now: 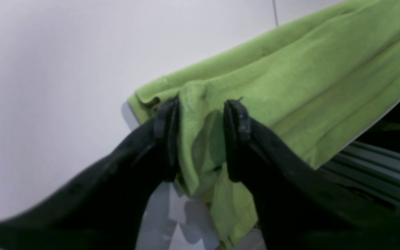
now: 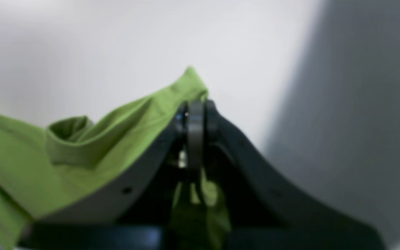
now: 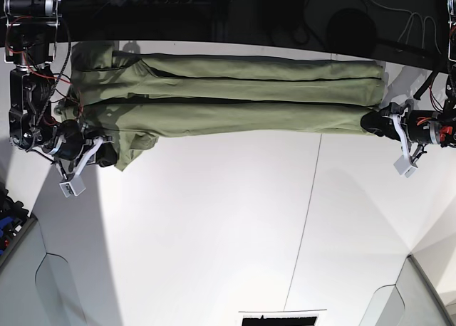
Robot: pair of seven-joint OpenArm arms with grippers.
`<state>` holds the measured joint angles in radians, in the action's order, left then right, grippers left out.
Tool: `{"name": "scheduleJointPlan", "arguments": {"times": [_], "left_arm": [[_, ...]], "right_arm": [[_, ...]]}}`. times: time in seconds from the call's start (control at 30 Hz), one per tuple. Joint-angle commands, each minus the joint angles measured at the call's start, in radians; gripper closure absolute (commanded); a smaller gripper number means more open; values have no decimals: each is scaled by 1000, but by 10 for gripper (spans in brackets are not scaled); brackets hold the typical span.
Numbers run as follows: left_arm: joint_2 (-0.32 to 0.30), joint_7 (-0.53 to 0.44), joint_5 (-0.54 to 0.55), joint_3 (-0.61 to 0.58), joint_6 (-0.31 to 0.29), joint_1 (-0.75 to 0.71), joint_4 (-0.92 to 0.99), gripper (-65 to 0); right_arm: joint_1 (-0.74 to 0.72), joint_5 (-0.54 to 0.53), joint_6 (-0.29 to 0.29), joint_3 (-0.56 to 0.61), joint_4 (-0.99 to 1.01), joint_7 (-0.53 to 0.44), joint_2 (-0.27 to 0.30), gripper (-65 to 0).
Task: Layout the t-shirt on the table in an organized manner, then fold the t-shirt properly
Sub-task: 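Grasp the strip ends with both grippers and tighten the long strip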
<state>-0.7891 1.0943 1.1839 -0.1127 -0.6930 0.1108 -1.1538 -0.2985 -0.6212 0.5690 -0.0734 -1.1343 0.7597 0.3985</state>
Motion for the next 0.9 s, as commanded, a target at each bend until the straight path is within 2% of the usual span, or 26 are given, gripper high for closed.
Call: {"name": "scheduleJointPlan", "arguments": {"times": [0.0,0.17,0.37,0.67,0.77,0.8,0.87], "left_arm": [[-22,-6,1,9,-5,16,-12,-241],[-9,-5,-6,9,-5,16,-12,-242],[2,-5,-36,9,-5,16,-12,-241],[2,-2,-36,9,-5,16,-12,-242],[2,-2,-35,9,-5,16,-12,-242],[2,-2,-34,9,-5,16,-12,-250],[2,-2,-29,9,-5,16,-12,-308]], "right_arm": [[-25,-31,4,-11,-28,2,14,0],[-3,-158,15,-81,-130,163,14,0],[161,-218,23,-227,-403,247,21,0],[517,-232,22,-308,-766,249,25,0],[601,-182,22,-319,-828,215,24,0],[618,-157,21,-318,-828,197,24,0],[637,-125,19,-318,-824,179,16,0]]}}
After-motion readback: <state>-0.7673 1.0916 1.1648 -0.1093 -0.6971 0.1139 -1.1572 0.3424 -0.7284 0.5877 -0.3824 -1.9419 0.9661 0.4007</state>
